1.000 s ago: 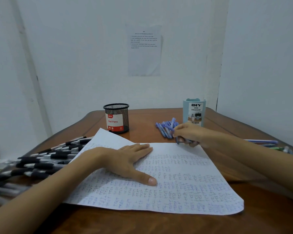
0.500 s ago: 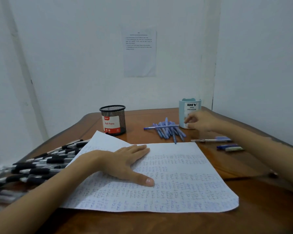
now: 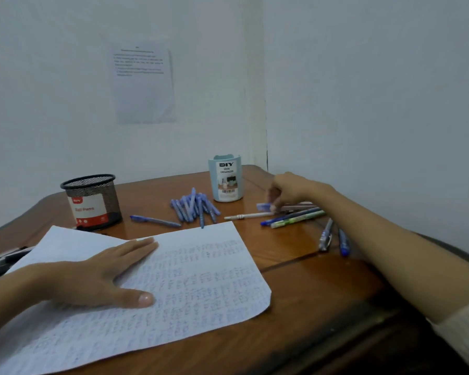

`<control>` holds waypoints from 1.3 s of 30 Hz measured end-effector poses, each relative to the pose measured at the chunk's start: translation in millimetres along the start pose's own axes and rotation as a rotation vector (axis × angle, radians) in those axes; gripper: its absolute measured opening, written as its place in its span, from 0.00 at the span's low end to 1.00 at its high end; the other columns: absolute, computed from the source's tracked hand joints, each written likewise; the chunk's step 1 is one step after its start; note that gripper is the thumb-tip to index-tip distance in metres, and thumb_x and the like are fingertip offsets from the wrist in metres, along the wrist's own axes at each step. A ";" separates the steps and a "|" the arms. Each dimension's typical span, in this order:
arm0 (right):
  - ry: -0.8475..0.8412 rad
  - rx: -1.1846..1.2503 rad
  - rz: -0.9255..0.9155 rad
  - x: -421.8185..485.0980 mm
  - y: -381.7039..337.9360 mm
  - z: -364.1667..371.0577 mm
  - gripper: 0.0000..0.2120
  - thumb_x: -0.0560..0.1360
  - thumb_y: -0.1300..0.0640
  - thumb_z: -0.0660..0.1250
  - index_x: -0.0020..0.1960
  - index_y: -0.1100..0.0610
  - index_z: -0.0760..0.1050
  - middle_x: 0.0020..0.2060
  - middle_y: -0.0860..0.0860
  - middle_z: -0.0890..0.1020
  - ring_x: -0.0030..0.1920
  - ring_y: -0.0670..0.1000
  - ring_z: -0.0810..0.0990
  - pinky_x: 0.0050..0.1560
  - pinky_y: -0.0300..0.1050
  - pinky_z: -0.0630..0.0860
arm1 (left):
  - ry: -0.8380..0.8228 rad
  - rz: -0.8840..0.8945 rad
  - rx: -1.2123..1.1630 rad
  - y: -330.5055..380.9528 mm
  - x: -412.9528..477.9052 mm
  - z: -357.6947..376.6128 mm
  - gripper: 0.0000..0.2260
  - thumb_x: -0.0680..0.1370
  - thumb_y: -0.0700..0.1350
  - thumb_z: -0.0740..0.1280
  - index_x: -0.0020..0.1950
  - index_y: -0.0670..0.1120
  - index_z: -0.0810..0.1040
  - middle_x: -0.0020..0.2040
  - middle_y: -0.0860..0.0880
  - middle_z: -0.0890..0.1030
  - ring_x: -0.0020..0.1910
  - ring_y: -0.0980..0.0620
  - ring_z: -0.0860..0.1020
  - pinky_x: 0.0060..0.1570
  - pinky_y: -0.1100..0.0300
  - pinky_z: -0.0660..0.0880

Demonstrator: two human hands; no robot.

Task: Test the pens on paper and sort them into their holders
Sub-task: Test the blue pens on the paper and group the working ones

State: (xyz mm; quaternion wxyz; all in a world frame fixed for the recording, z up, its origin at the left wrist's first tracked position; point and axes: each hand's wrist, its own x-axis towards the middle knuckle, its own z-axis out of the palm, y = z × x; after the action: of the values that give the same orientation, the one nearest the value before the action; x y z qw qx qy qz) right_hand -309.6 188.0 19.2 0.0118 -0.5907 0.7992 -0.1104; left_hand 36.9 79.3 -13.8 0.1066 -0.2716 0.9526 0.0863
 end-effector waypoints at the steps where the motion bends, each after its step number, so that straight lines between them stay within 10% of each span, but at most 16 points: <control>1: 0.042 0.005 -0.026 0.1 -0.9 2.0 0.12 0.72 0.59 0.71 0.55 0.58 0.77 0.50 0.54 0.82 0.47 0.48 0.77 0.47 0.41 0.72 | 0.032 0.013 0.004 -3.3 2.0 2.0 0.49 0.58 0.79 0.58 0.74 0.65 0.41 0.75 0.63 0.42 0.69 0.66 0.48 0.65 0.66 0.49; 8: 0.361 0.287 -0.219 -1.6 -36.5 4.7 0.14 0.77 0.55 0.64 0.62 0.55 0.75 0.47 0.54 0.81 0.39 0.49 0.75 0.39 0.40 0.72 | -0.026 -0.010 -0.037 8.6 -7.5 -3.5 0.55 0.48 0.84 0.52 0.70 0.65 0.39 0.70 0.66 0.42 0.67 0.66 0.47 0.65 0.66 0.48; 14: 0.419 0.280 -0.271 -9.1 -67.1 9.3 0.16 0.77 0.52 0.65 0.63 0.55 0.76 0.54 0.58 0.82 0.53 0.56 0.79 0.53 0.55 0.76 | -0.210 -0.057 -0.042 16.5 -14.8 -14.9 0.55 0.45 0.85 0.48 0.66 0.66 0.31 0.71 0.65 0.35 0.74 0.57 0.42 0.72 0.53 0.45; 26: 0.033 -0.136 -0.353 -16.1 -88.3 27.5 0.26 0.76 0.40 0.60 0.69 0.51 0.69 0.61 0.51 0.78 0.57 0.50 0.76 0.48 0.41 0.70 | -0.210 -0.071 -0.028 21.1 -17.8 -16.2 0.62 0.45 0.85 0.48 0.72 0.61 0.32 0.73 0.63 0.33 0.74 0.57 0.41 0.72 0.53 0.45; 29: -0.170 0.002 -0.295 -18.3 -86.3 17.9 0.28 0.76 0.43 0.61 0.71 0.54 0.62 0.63 0.52 0.74 0.53 0.49 0.74 0.51 0.40 0.69 | -0.217 -0.079 -0.028 21.6 -17.5 -16.6 0.62 0.45 0.85 0.48 0.73 0.60 0.32 0.73 0.63 0.33 0.74 0.56 0.40 0.72 0.52 0.45; 34: -0.374 0.251 -0.253 -23.8 -77.0 -14.7 0.11 0.78 0.56 0.64 0.59 0.53 0.66 0.37 0.51 0.79 0.29 0.45 0.76 0.27 0.34 0.73 | -0.220 -0.094 -0.044 18.7 -15.4 -16.5 0.62 0.45 0.85 0.50 0.73 0.61 0.33 0.74 0.63 0.33 0.75 0.57 0.40 0.72 0.49 0.45; 39: -0.288 1.101 -0.257 -31.2 -85.2 -17.7 0.11 0.79 0.65 0.57 0.49 0.57 0.77 0.36 0.53 0.83 0.29 0.47 0.80 0.29 0.38 0.78 | -0.219 -0.101 -0.035 17.8 -15.5 -15.9 0.62 0.45 0.85 0.50 0.73 0.61 0.33 0.74 0.63 0.34 0.75 0.56 0.40 0.72 0.49 0.44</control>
State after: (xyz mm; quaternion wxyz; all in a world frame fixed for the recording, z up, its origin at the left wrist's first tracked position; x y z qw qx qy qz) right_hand -222.6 196.8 49.1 0.4122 -0.5989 0.5365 -0.4285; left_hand 37.7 98.4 7.3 0.2093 -0.3101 0.9187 0.1264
